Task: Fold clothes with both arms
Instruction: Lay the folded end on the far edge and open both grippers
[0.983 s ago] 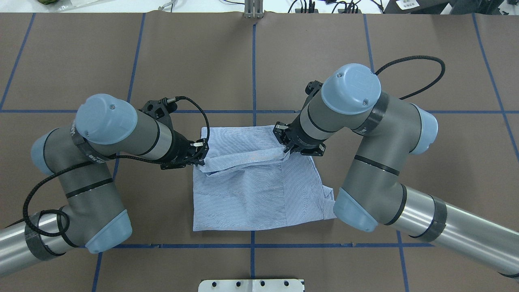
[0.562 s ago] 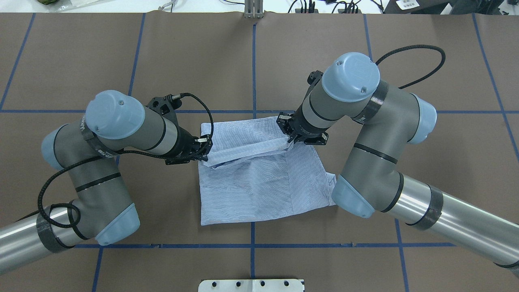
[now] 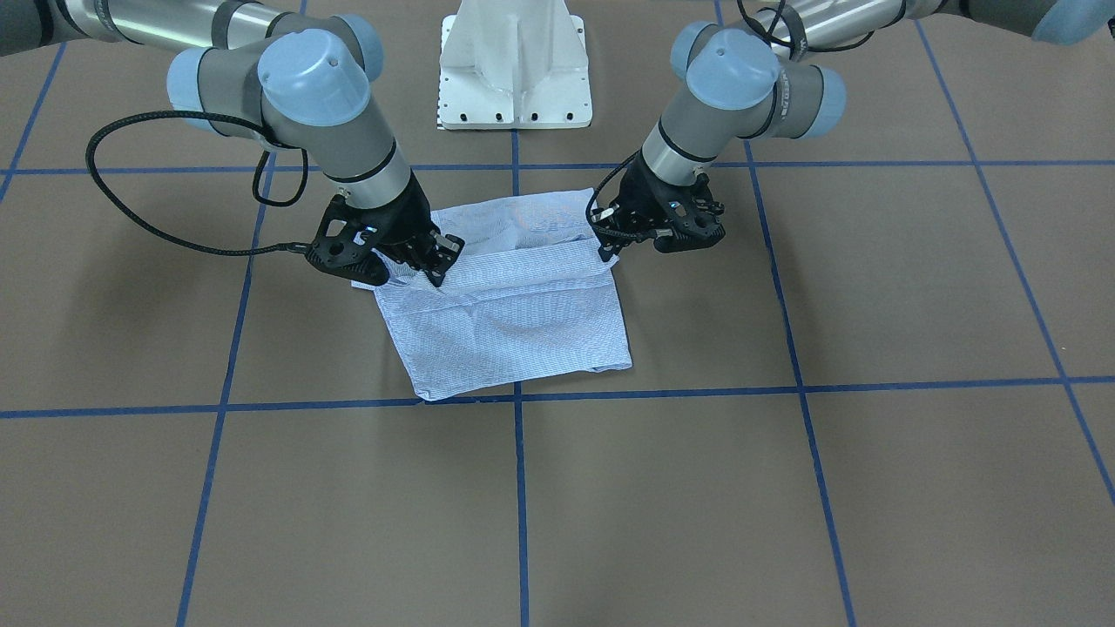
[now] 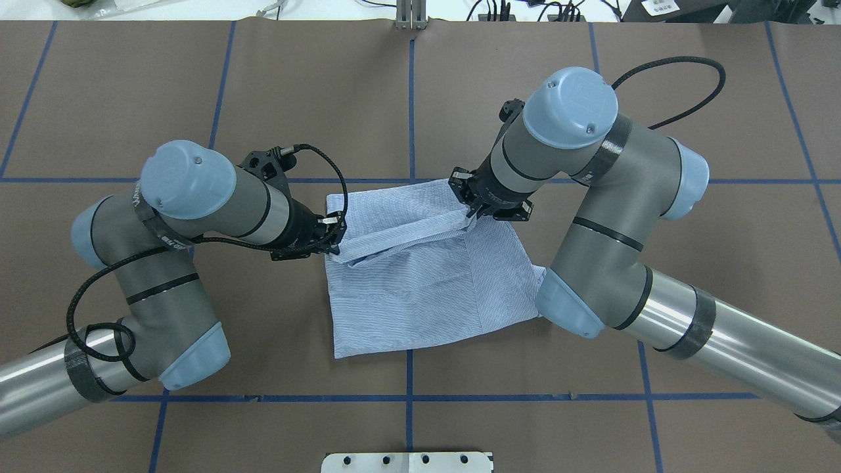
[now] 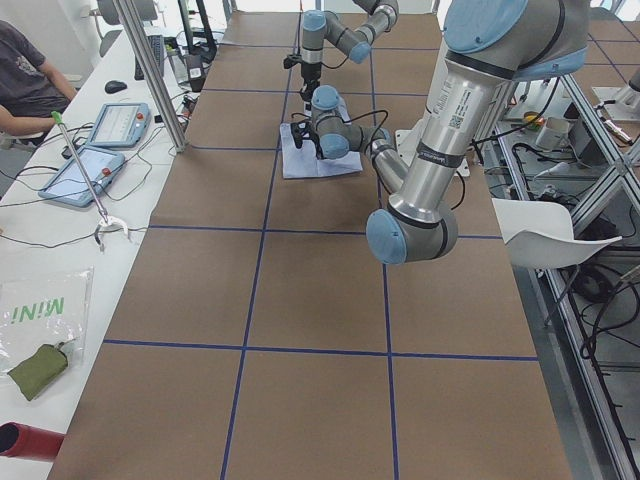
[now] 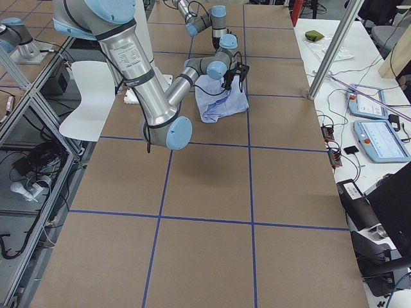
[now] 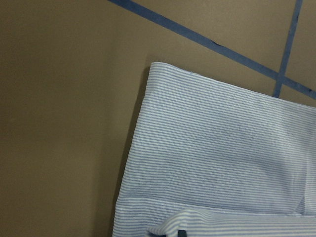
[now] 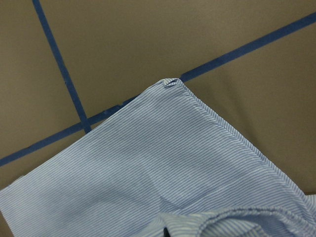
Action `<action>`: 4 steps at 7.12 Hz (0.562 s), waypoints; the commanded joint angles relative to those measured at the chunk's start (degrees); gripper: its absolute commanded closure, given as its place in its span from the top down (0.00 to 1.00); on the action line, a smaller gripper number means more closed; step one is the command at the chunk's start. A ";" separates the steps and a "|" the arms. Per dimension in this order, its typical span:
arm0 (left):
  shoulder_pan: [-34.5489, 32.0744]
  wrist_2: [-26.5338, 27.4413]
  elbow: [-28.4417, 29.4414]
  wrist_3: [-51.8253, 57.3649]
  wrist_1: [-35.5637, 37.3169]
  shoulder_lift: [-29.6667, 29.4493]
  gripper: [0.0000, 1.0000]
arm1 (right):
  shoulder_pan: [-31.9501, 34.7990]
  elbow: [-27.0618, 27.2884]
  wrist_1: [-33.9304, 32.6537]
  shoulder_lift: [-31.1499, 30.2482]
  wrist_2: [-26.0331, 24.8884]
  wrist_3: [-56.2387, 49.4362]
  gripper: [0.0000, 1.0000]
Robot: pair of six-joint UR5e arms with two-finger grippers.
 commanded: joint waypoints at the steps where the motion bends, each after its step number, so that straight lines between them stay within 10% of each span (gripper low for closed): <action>1: -0.48 0.07 0.03 -0.16 0.01 -0.05 0.42 | 0.40 -1.72 0.11 1.29 0.00 -0.07 0.99; 2: -0.49 0.16 -0.06 -0.51 0.10 -0.14 0.99 | 0.57 -2.34 0.11 1.90 0.00 0.01 1.00; 4: -1.80 0.07 -0.06 -0.51 0.36 -0.05 1.00 | 1.80 -2.08 0.11 2.61 0.79 0.19 1.00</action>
